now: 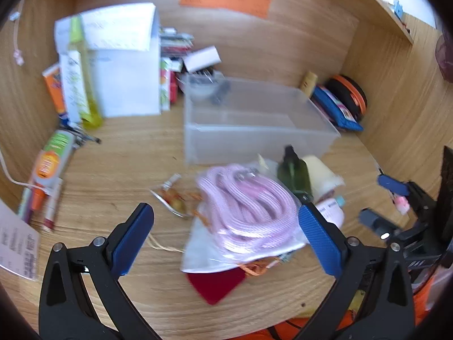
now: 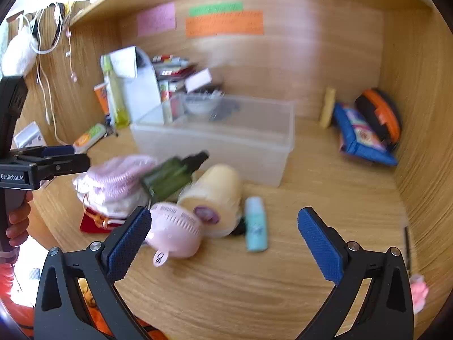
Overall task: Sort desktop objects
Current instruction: 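Grasp the pink fan with the right tool while the left tool grasps the bagged pink rope, then carry the pink fan and bagged rope into the clear box with both tools, then open both tools to release the fan and rope, then withdraw, then grasp the green glass bottle with the left tool while the right tool grasps the teal bottle, then lower the green bottle and teal bottle into the clear box and release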
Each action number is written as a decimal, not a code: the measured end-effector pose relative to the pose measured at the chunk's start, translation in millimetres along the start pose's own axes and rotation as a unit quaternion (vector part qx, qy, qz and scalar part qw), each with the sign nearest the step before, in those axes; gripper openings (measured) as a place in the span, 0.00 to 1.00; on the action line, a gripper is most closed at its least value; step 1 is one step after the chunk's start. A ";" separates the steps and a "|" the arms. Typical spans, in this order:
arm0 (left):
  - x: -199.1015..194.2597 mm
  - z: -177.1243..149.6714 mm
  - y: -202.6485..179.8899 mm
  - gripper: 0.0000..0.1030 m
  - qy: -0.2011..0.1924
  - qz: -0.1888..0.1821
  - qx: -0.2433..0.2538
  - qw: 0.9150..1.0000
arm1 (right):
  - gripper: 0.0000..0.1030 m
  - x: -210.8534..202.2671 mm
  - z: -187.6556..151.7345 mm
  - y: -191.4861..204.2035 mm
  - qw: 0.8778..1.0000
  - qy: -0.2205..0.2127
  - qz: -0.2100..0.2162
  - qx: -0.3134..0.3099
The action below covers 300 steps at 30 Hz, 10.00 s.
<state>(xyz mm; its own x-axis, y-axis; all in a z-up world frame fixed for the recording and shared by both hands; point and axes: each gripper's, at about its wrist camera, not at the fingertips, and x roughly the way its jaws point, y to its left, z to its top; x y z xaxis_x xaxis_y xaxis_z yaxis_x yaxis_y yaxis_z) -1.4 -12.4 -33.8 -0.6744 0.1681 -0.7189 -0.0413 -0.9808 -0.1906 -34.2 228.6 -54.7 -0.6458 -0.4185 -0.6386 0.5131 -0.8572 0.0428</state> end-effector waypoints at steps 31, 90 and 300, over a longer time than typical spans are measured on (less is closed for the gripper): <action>81.1 1.8 7.1 1.00 0.086 -0.010 -0.027 0.996 | 0.80 65.9 -16.9 36.4 0.996 0.081 0.044 0.007; 37.2 52.6 24.2 0.29 -0.068 -0.029 0.025 0.997 | 0.61 28.4 56.4 -6.9 1.000 -0.010 0.021 -0.005; 39.3 112.4 27.9 0.39 -0.100 -0.037 -0.028 0.994 | 0.22 55.3 110.3 -29.6 0.999 -0.031 0.029 -0.028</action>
<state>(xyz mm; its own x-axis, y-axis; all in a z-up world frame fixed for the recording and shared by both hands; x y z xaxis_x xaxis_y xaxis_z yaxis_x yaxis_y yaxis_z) -111.9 -44.2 7.8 -0.8046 0.2110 -0.5551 -0.0594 -0.9587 -0.2782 -147.4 197.7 -6.5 -0.6475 -0.4860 -0.5870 0.5804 -0.8136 0.0334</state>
